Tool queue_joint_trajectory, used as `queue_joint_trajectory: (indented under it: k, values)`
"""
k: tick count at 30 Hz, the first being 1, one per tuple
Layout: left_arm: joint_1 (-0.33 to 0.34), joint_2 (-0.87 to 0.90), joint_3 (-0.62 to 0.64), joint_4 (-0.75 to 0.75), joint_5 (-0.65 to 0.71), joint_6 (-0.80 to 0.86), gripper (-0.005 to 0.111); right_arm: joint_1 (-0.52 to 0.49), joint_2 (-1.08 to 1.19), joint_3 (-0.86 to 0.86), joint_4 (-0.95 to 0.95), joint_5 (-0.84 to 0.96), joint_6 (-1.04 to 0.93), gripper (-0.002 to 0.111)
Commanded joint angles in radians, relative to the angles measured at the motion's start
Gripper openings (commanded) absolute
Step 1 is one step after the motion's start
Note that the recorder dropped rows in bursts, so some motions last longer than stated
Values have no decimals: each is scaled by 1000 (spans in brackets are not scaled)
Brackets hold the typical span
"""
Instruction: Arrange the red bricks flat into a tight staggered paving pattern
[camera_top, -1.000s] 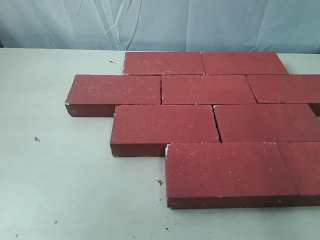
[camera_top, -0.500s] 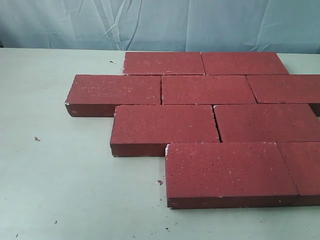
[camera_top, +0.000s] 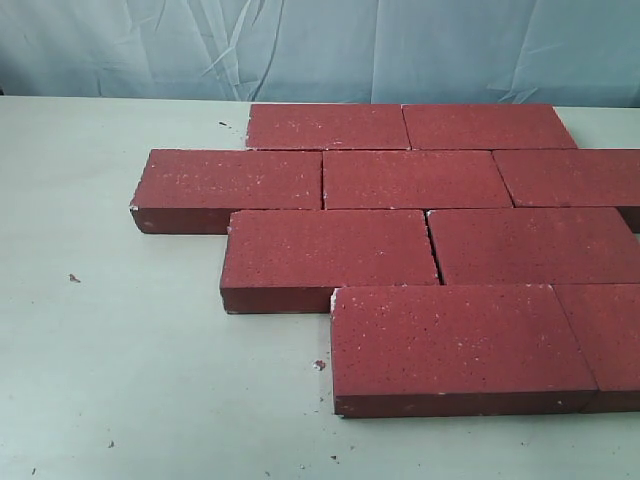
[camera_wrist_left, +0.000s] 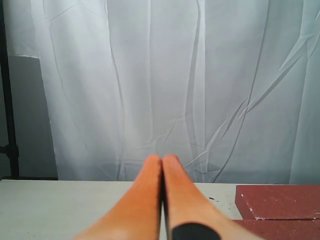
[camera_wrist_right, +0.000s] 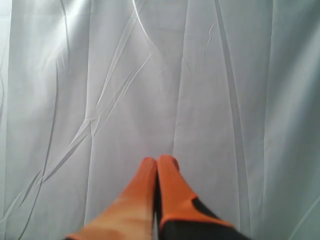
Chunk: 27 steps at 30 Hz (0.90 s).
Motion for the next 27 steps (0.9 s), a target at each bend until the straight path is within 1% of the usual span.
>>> queue_joint_trajectory:
  k: [1, 6, 11, 13, 15, 18, 27]
  values:
    - [-2, -9, 6, -9, -9, -4, 0, -4, -50, 22, 11, 19, -3, -1]
    - [-2, -6, 27, -6, -15, -2, 0, -4, -70, 63, 40, 0, -3, -1]
    - [-2, -6, 102, -8, -75, -2, 0, -4, -70, 112, 96, 0, -1, -1]
    - [-2, -6, 112, -14, -64, -5, 0, -4, -70, 114, 96, 6, -4, -1]
    - [-2, -6, 112, -58, -48, -12, 0, -4, -70, 113, 96, 6, -6, -1]
    - [-2, -6, 112, -51, -48, -12, 0, -4, -70, 113, 123, 18, -6, -1]
    - [-2, -6, 112, -51, -48, -8, 0, -4, -70, 113, 124, 18, -4, -1]
